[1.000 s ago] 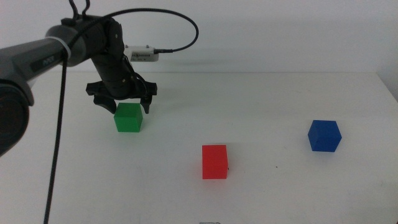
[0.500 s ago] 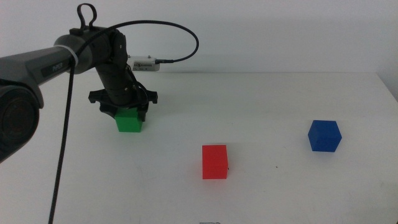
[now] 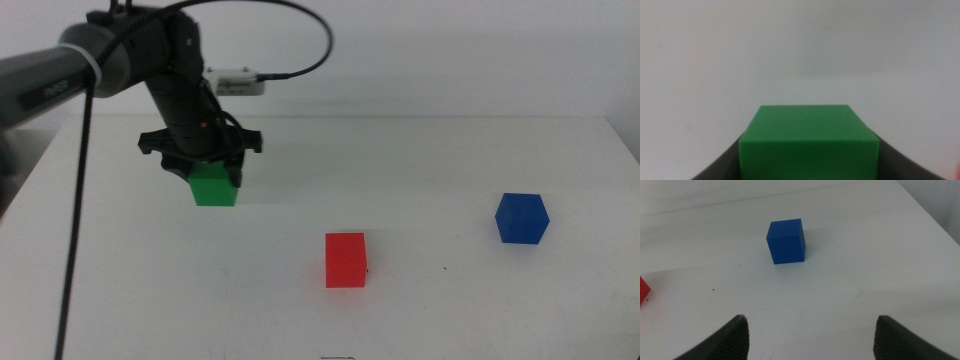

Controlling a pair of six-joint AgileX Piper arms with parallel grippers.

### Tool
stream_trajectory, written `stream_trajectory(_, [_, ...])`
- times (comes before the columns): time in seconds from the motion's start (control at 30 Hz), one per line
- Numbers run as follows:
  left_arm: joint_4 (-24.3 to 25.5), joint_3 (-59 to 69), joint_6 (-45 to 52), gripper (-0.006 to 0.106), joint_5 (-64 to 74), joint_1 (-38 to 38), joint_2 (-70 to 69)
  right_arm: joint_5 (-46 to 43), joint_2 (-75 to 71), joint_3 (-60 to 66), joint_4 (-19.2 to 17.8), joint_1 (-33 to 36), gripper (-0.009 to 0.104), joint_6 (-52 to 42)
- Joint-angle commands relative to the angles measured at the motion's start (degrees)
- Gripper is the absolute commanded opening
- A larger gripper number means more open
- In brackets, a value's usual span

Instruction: Stack red cubes first, then green, then blue cubes in a specific spot.

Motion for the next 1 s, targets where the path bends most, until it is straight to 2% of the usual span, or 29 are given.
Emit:
stream_trajectory(0.0, [1.6, 2.6, -3.4, 0.015, -1.4, -3.1, -8.4, -2.7, -0.8, -0.5, -0.7, -0.4, 0.063, -0.6])
stream_trajectory(0.17, [2.1, 11.3, -13.2, 0.015, -3.0, -9.3, -16.9, -2.7, -0.8, -0.5, -0.7, -0.4, 0.063, -0.6])
stream_trajectory(0.4, [4.6, 9.8, -24.4, 0.015, -2.4, -18.4, -16.1, -2.7, -0.8, -0.5, -0.7, -0.4, 0.063, -0.6])
stream_trajectory(0.67, [4.6, 0.5, -26.9, 0.014, 1.3, -24.4, -9.4, -2.7, -0.8, -0.5, -0.7, -0.4, 0.063, -0.6])
stream_trajectory(0.97, [5.7, -3.9, -28.1, 0.014, 1.9, -26.0, -4.2, -2.7, -0.8, -0.5, -0.7, -0.4, 0.063, -0.6])
